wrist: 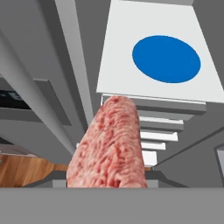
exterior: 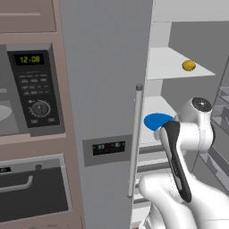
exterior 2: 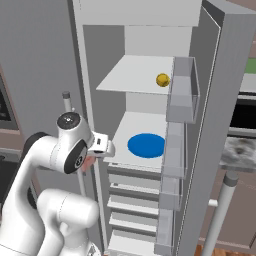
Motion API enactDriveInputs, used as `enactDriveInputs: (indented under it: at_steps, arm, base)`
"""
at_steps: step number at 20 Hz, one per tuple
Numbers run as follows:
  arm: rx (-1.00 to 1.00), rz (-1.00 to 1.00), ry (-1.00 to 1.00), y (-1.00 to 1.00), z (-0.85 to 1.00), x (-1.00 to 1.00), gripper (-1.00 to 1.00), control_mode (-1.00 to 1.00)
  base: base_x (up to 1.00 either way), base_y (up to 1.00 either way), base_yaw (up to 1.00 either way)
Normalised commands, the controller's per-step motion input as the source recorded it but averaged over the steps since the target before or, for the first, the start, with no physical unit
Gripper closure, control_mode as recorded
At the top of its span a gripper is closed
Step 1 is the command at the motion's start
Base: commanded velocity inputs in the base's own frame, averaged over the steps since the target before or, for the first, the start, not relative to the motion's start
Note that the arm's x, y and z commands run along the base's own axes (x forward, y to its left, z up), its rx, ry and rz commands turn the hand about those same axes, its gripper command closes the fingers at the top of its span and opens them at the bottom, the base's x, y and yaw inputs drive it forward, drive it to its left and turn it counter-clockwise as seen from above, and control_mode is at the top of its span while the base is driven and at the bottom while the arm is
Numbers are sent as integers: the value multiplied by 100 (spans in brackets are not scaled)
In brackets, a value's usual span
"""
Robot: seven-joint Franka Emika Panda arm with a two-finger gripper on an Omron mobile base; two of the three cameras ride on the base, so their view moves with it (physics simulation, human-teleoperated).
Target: Transport the steak from the fridge to the microwave and turn on the microwave.
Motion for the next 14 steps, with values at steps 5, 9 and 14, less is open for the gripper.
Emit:
enactDriveInputs:
  at_steps: [5, 9, 14]
  arm:
    - [0, 0, 0, 10, 0, 0, 100, -100]
    - [0, 0, 0, 0, 0, 0, 100, -100]
    - [0, 0, 0, 0, 0, 0, 100, -100]
  base:
    - [0, 0, 0]
    - [0, 0, 0]
    - [0, 0, 0]
